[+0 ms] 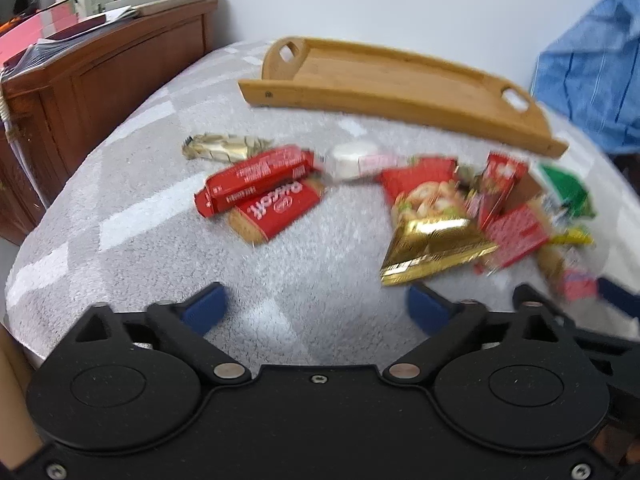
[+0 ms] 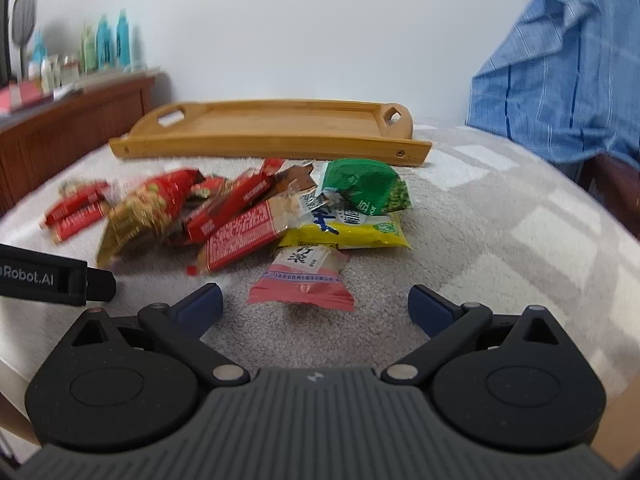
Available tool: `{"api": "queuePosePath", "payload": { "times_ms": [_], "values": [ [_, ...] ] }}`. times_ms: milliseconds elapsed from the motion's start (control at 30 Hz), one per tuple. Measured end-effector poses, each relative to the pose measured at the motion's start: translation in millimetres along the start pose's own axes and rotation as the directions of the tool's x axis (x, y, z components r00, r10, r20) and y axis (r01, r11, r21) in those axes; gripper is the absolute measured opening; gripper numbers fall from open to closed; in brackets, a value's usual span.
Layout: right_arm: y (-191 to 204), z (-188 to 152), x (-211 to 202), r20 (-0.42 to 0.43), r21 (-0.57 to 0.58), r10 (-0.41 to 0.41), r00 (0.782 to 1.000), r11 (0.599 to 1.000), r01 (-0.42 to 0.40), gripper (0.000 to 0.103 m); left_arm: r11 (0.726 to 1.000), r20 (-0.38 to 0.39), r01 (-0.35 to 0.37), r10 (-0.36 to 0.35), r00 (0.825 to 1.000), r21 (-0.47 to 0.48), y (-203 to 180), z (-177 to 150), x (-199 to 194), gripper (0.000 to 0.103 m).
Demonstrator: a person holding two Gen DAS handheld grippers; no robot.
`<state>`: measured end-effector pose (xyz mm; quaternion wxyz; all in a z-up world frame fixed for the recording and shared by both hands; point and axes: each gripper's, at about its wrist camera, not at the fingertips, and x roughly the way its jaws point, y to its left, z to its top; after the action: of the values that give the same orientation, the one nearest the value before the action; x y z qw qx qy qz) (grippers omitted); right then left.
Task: Organize snacks
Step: 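Grasp the red-and-gold nut bag with the left tool while the right tool grasps the pink-white packet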
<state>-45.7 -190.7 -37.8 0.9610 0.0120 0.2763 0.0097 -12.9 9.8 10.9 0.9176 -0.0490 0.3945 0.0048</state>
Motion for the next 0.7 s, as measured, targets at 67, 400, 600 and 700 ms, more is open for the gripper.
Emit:
{"api": "queuePosePath", "payload": {
  "times_ms": [67, 400, 600, 700],
  "values": [
    [-5.7, 1.0, -6.6, 0.017, 0.034, 0.033, 0.999, 0.999, -0.033, 0.1, 0.999, 0.03, 0.047, -0.047, 0.998, -0.013, 3.0, 2.5, -10.3, 0.086],
    [-11.7, 10.0, -19.4, 0.095, 0.05, 0.102, 0.99, 0.993, -0.107, 0.058, 0.982, 0.105, 0.191, -0.19, 0.976, 0.001, -14.1, 29.7, -24.4, 0.07],
    [-10.6, 6.8, -15.1, 0.076, 0.07, 0.087, 0.993, 0.993, -0.093, 0.041, 0.983, 0.04, 0.184, -0.184, 0.982, 0.011, -30.5, 31.5, -0.5, 0.059],
    [-8.3, 4.3, -16.0, 0.063, 0.059, 0.08, 0.995, 0.995, -0.083, 0.04, 0.974, -0.001, 0.227, -0.228, 0.974, -0.006, -32.4, 28.7, 9.9, 0.048]
  ]
}}
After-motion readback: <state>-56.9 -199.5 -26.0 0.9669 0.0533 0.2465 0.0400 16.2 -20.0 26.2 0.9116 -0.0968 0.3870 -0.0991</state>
